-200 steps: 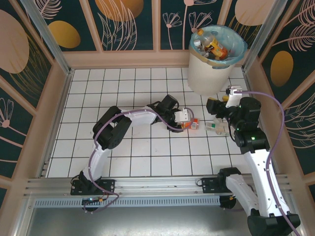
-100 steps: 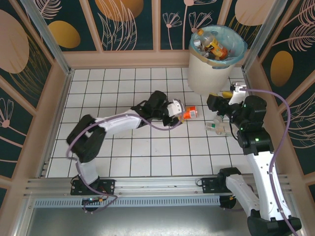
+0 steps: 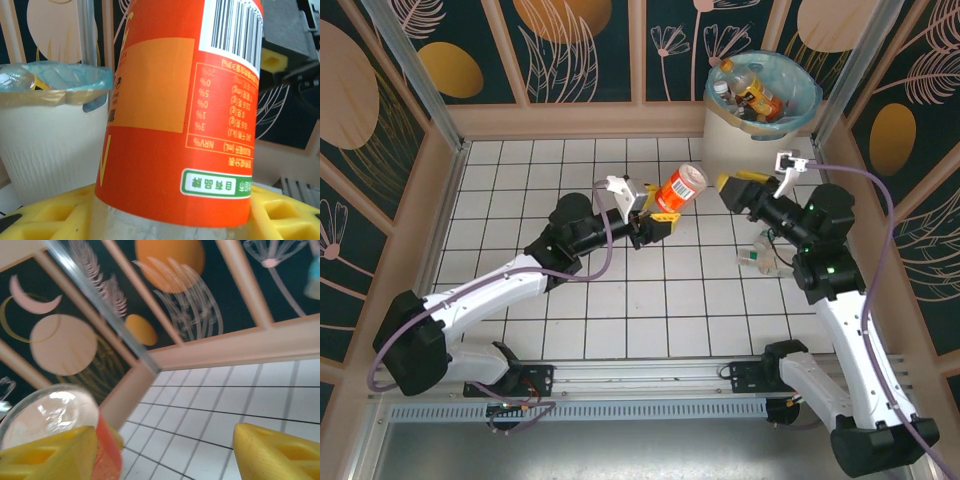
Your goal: Put the plastic bottles in the bin
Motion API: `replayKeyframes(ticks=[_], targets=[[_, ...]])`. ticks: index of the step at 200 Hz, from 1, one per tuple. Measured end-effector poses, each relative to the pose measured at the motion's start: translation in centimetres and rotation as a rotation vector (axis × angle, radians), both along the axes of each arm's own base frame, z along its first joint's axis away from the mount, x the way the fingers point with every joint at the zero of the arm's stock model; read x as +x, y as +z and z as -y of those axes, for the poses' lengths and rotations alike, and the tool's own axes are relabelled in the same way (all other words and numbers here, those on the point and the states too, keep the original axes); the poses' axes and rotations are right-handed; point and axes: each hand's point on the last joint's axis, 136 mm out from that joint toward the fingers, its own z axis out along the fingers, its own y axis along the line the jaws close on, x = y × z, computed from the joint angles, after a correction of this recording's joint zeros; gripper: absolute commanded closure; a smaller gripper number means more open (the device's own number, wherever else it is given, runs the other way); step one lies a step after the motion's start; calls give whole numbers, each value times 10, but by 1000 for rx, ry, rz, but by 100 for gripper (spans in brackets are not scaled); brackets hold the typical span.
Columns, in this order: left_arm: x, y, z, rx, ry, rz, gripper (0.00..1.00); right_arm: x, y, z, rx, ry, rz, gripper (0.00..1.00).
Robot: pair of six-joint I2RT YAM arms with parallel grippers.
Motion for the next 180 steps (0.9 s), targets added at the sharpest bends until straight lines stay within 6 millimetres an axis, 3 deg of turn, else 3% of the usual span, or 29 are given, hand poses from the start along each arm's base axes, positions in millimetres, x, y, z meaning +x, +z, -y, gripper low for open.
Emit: replayKeyframes(ticks=[57,100,118,143,163,180], targets=[[-12,21,-10,-99,-21,-61,54,-34,30,-51,74,217,127,23],[-18,22,-9,-118,-59,-96,54,-43,26,-85,77,326,130,23],[-20,22,-9,-119,-72,-102,54,-44,20,-97,69,356,120,28],[-19,22,-9,-121,-69,-113,51,-37,14,-106,53,357,106,44],[-16,23,-10,-123,-56,-120,43,-34,16,-107,43,345,119,56],[-16,28,-10,-126,-51,-108,22,-33,21,-106,37,330,132,60]])
